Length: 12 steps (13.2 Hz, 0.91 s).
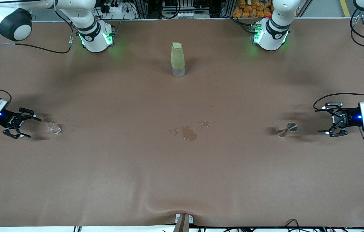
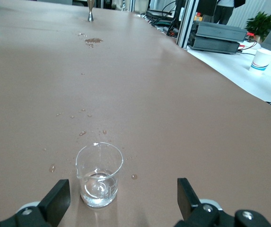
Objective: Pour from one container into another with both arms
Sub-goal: 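Lower the right gripper to the glass beaker while the left gripper lowers to the jigger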
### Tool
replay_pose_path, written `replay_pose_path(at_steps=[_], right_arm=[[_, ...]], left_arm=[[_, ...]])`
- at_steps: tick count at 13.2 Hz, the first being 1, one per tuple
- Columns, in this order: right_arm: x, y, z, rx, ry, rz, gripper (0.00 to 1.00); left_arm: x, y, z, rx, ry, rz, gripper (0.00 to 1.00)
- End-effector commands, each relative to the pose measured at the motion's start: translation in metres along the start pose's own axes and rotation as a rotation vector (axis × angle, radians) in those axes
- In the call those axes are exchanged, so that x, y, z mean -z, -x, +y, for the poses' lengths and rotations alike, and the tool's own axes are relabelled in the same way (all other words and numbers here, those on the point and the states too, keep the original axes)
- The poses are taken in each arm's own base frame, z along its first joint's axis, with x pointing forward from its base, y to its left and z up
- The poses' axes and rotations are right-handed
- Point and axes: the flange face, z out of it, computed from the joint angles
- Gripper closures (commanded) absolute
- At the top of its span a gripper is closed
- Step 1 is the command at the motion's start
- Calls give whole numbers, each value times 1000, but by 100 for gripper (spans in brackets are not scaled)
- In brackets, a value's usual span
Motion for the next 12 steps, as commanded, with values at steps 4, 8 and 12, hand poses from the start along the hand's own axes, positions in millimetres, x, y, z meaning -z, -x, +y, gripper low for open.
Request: replay_pose_path(at_steps=[4, 8, 12], right_arm=[[-4, 29, -15, 139, 36, 66, 0], [-23, 45, -33, 170, 14, 130, 0], [-28, 57, -43, 181, 21, 151, 0]], left_arm=[[-15, 28, 3, -200, 36, 87, 0], [-32, 63, 2, -256, 32, 142, 0], [-40, 85, -11, -269, 27, 153, 0]])
